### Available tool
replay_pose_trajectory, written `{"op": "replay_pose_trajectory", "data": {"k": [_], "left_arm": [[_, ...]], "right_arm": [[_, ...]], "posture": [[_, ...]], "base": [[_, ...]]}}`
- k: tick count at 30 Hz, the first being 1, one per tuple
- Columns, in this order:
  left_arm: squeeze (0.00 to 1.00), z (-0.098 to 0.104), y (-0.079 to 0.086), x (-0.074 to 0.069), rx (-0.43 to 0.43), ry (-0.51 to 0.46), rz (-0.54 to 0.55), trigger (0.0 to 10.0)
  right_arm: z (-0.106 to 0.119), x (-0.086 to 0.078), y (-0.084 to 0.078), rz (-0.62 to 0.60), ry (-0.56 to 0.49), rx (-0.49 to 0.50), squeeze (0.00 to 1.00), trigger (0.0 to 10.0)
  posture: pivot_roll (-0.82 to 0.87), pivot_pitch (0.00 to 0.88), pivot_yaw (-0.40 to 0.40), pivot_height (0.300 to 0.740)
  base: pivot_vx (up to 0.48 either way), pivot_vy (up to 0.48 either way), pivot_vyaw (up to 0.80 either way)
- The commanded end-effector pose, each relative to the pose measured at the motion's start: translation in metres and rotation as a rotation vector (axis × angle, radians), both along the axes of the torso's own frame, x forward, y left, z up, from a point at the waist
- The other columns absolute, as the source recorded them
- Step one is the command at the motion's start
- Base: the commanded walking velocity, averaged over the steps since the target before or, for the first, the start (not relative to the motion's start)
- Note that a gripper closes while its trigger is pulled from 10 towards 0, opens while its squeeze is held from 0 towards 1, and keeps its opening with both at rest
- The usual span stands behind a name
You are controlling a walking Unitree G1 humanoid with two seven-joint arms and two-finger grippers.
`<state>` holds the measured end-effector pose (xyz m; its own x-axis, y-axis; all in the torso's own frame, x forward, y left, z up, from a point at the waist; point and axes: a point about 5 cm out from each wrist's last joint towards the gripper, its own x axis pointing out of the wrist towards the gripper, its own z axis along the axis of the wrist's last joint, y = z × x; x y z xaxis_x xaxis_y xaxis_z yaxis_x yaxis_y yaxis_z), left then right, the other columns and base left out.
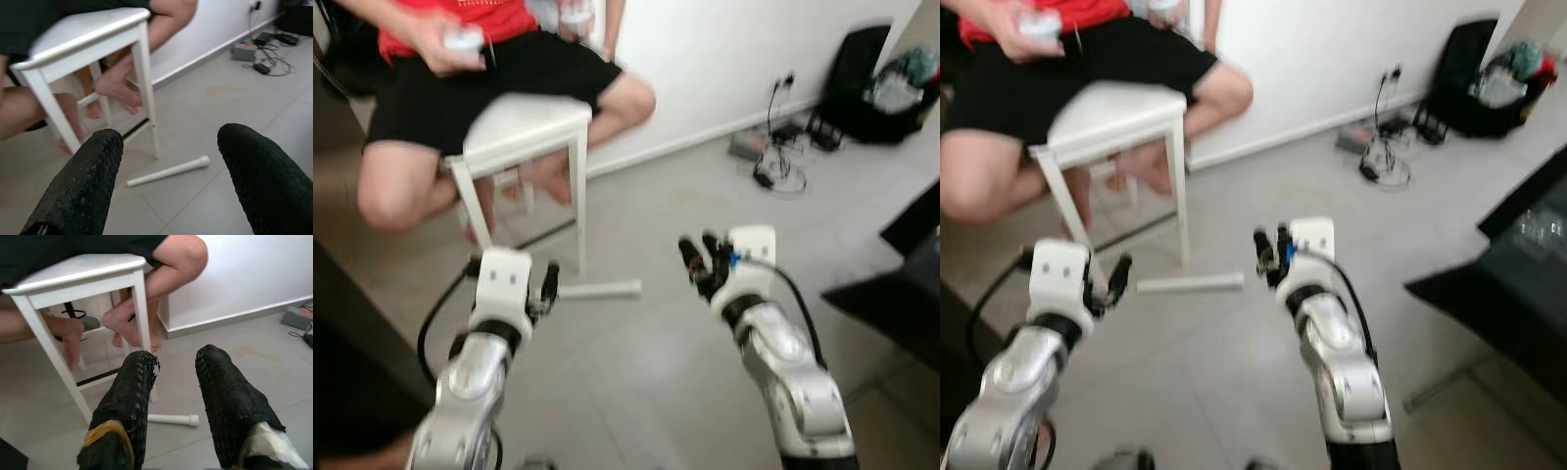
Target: Building children table
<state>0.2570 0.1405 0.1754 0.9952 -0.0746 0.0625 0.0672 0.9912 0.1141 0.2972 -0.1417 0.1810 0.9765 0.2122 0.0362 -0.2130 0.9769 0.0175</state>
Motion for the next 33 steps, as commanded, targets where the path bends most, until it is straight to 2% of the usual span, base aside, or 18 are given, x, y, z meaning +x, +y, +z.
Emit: {"op": "replay_pose_trajectory", "data": {"k": [1, 5, 19, 33], "left_arm": [[0.0, -0.0041, -0.0021, -0.0012, 0.013, 0.014, -0.013, 10.0], [0.0, -0.0046, -0.0022, -0.001, 0.007, 0.015, -0.014, 10.0], [0.0, -0.0011, -0.0004, 0.0048, 0.018, 0.008, -0.019, 10.0], [0.0, -0.0027, -0.0041, 0.0019, 0.02, 0.014, -0.032, 10.0]], "right_arm": [[-0.0038, -0.0026, -0.0007, 0.002, 0.012, -0.003, 0.0, 10.0], [-0.0042, -0.0031, -0.0001, 0.002, 0.012, -0.002, 0.0, 10.0], [-0.0023, -0.0001, -0.0018, -0.015, 0.01, 0.004, 0.0, 10.0], [-0.004, -0.0038, -0.0006, -0.013, 0.012, 0.01, 0.0, 10.0]], "posture": [[0.01, 0.237, -0.101, 0.74], [0.01, 0.236, -0.098, 0.74], [0.01, 0.256, -0.093, 0.74], [0.01, 0.232, -0.089, 0.74]], "base": [[0.0, 0.0, 0.0], [0.0, 0.0, 0.0], [0.301, 0.0, 0.0], [0.321, 0.0, 0.0]]}}
